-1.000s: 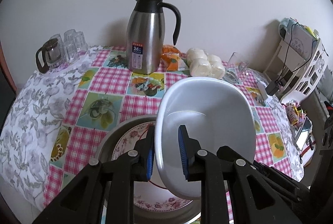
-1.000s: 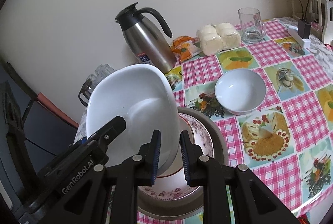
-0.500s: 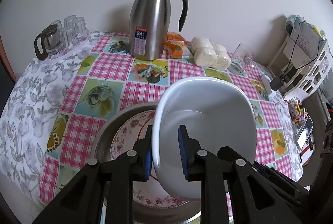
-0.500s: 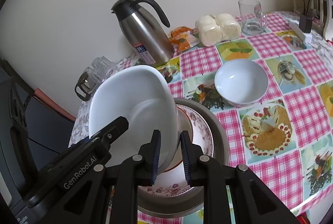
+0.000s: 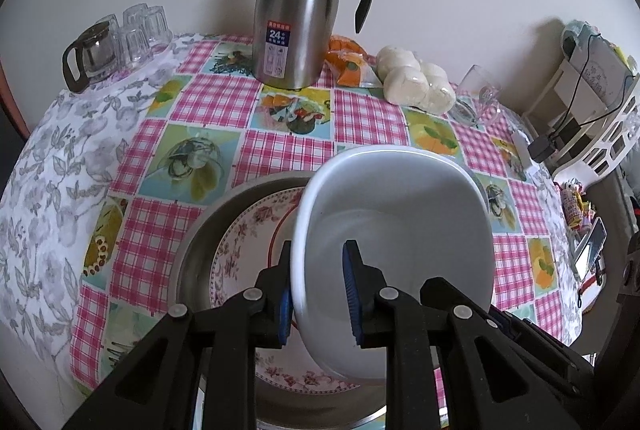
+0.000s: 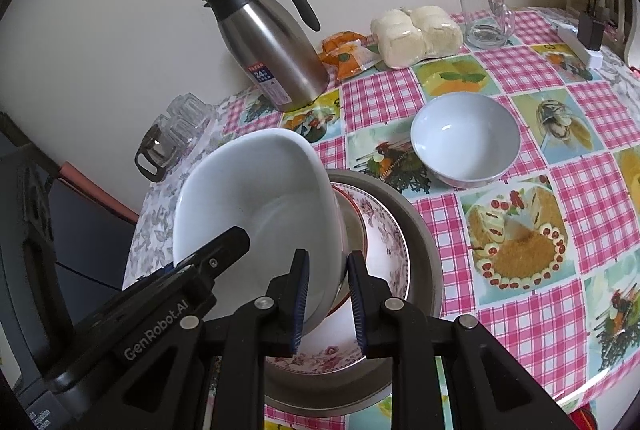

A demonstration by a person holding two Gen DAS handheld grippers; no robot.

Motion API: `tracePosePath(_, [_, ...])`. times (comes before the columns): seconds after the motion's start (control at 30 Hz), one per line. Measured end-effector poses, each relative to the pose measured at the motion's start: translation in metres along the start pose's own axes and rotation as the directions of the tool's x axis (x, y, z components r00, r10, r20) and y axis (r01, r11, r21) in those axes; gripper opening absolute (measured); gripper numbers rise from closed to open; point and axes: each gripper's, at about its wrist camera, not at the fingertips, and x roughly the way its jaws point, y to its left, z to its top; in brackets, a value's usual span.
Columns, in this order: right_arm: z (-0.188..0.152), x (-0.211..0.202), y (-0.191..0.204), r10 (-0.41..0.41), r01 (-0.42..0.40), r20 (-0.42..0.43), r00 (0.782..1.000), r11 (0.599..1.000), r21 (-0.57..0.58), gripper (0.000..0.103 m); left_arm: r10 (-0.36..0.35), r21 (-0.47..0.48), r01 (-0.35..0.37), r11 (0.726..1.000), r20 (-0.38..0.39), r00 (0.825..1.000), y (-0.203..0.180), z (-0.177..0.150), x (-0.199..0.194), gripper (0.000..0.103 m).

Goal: Organize plates and bowls
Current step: 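Carry the square bowl over the steel basin with both grippers, then lower the square bowl into the red-rimmed bowl and open both grippers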

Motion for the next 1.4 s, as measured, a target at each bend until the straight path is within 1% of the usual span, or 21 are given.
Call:
tracePosePath(0.5, [-0.003,0.019,-0.001,-0.015,0.015,-0.052,0.999,1.000,-0.011,0.024,0.006,-0.024,-0.007,1.000,-0.041,0.999,0.007,0.000,0.013,0.022])
tracePosePath(0.67, [-0.003,0.019,-0.001,-0.018,0.017,-0.048,0.999,1.000,-0.011,0.024,0.005,-0.031,-0.007,0.999,-0.057,0.998,0.010,0.000,0.017,0.022])
tracePosePath(0.77, [-0.003,0.019,-0.002,-0.023,0.022,-0.048,0.999,1.000,-0.012,0.024,-0.007,-0.046,0.004,0.999,-0.064,0.998,0.012,-0.001,0.019,0.023])
tracePosePath(1.4, [-0.003,0.020,-0.002,-0.038,0.037,-0.051,0.998,0.999,-0.026,0.024,-0.022,-0.056,0.019,0.998,-0.057,0.998,0.014,0.000,0.017,0.023])
